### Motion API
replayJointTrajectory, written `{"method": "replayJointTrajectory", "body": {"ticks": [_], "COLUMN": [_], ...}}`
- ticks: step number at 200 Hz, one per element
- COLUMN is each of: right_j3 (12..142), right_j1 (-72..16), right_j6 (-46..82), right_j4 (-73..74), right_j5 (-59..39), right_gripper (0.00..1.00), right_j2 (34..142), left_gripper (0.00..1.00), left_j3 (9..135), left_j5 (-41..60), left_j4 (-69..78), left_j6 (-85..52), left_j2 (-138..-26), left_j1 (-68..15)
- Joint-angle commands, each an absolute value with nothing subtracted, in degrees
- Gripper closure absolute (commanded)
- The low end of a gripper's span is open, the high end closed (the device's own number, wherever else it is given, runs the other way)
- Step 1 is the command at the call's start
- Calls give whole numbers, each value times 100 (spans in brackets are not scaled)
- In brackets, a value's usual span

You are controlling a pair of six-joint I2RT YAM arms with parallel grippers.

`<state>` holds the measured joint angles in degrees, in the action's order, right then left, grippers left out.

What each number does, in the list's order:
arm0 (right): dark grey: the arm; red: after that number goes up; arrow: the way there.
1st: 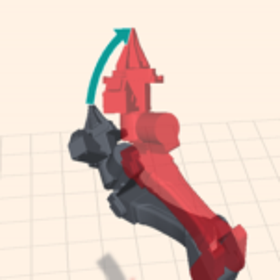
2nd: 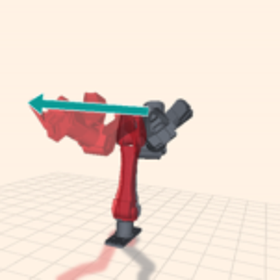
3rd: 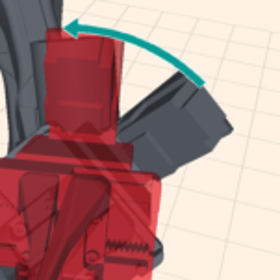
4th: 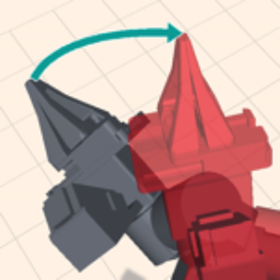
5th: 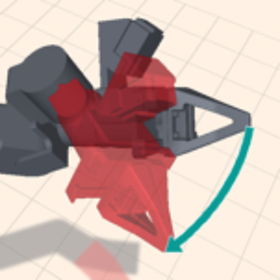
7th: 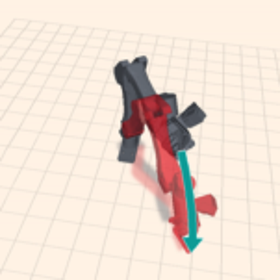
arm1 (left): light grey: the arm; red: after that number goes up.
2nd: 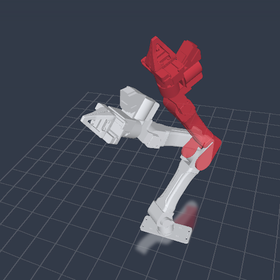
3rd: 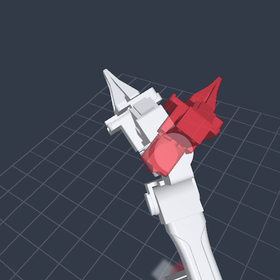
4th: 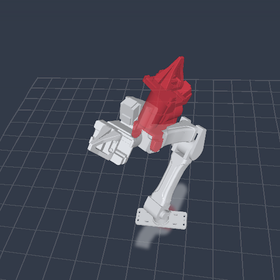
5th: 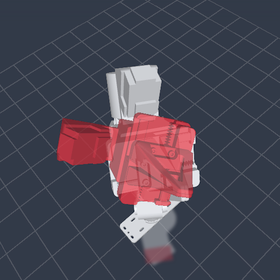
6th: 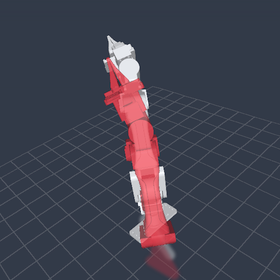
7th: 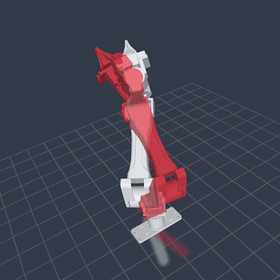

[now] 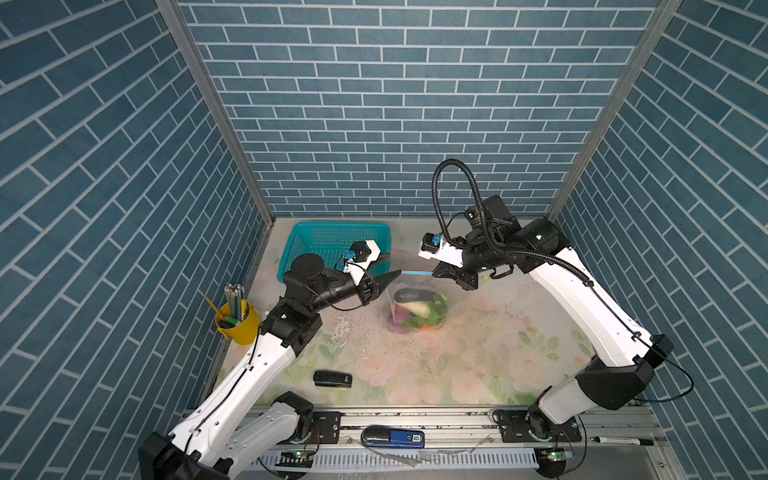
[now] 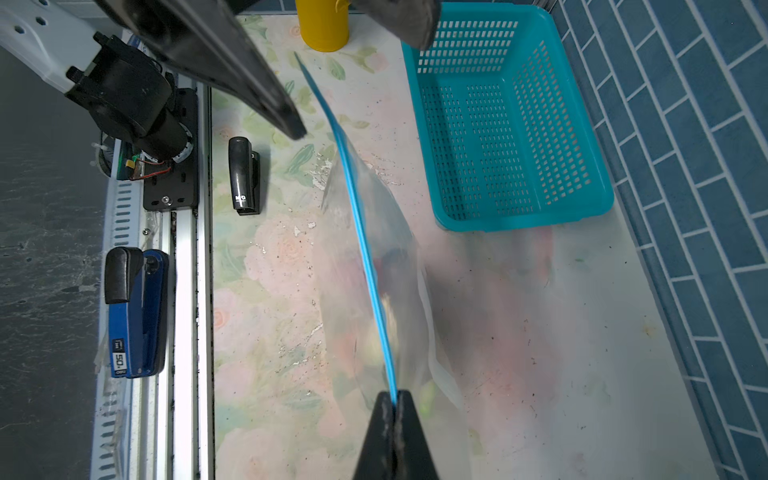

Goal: Place the food in the zip-top bag and seal the zipper

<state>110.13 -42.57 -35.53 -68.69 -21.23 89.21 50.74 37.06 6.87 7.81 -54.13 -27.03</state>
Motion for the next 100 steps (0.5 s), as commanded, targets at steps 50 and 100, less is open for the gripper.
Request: {"method": "replayJointTrajectory", "body": {"ticks": [50,100], "right_j3": [11205,10367], "right_j1": [-4900,-3359], "right_j6": [-2336,-2666], "right_j4": [-7708,-6632], "right_j5": [-969,-932], "right_gripper": [100,100], "right_j2": [8235,8976], "left_gripper": [33,33], "left_j3": [5019,4936], "left_j5": [3287,3314], "left_j4": [-42,-128], "left_j6": [1344,1293], "left_j2": [-4478,-4651], "left_j1": [-2716,-2716]}}
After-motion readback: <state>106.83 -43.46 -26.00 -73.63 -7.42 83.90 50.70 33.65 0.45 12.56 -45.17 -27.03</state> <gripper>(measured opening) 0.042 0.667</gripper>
